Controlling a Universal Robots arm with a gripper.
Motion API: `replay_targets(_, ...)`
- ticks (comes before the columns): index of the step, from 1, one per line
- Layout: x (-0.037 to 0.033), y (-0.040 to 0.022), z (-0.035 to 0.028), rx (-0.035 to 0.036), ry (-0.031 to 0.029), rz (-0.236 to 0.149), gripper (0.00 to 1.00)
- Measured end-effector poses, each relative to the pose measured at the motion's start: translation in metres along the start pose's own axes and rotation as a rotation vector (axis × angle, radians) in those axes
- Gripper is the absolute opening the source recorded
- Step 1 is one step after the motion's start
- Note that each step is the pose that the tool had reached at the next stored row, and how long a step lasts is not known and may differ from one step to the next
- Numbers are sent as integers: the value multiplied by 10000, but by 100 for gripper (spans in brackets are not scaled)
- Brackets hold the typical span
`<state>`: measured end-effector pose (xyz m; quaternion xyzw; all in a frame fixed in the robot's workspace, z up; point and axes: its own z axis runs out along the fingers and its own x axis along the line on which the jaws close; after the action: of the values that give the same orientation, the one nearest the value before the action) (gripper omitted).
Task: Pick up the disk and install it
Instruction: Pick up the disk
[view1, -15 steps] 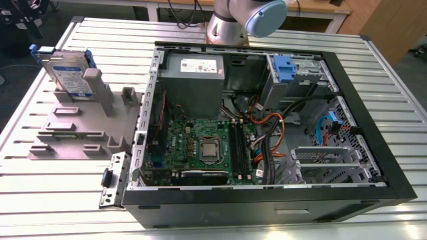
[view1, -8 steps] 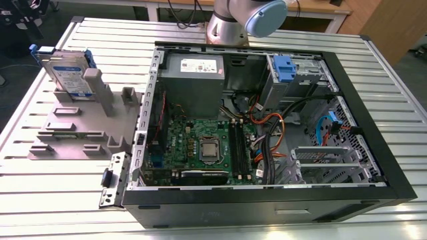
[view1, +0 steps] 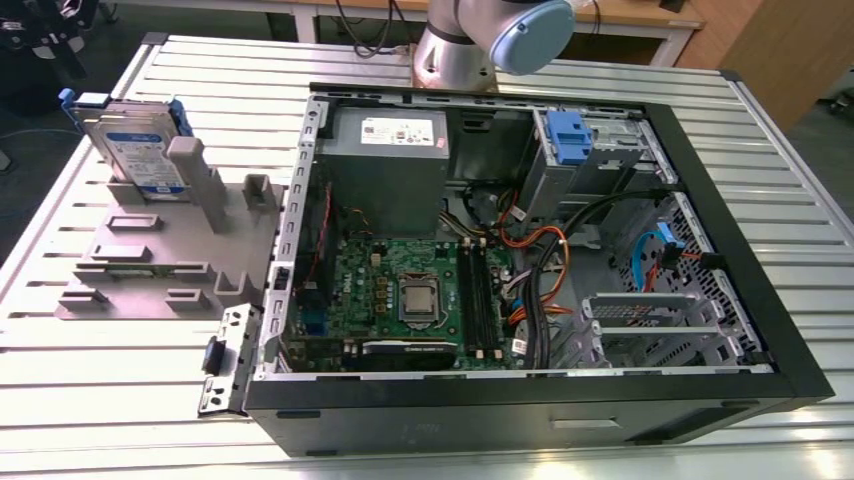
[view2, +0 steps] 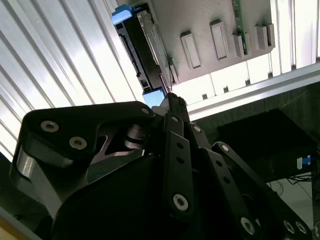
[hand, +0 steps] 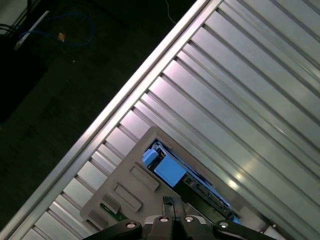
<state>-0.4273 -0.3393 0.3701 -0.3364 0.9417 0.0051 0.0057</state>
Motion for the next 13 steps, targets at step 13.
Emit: replay_targets(13, 0, 0, 0, 0, -1, -18, 11)
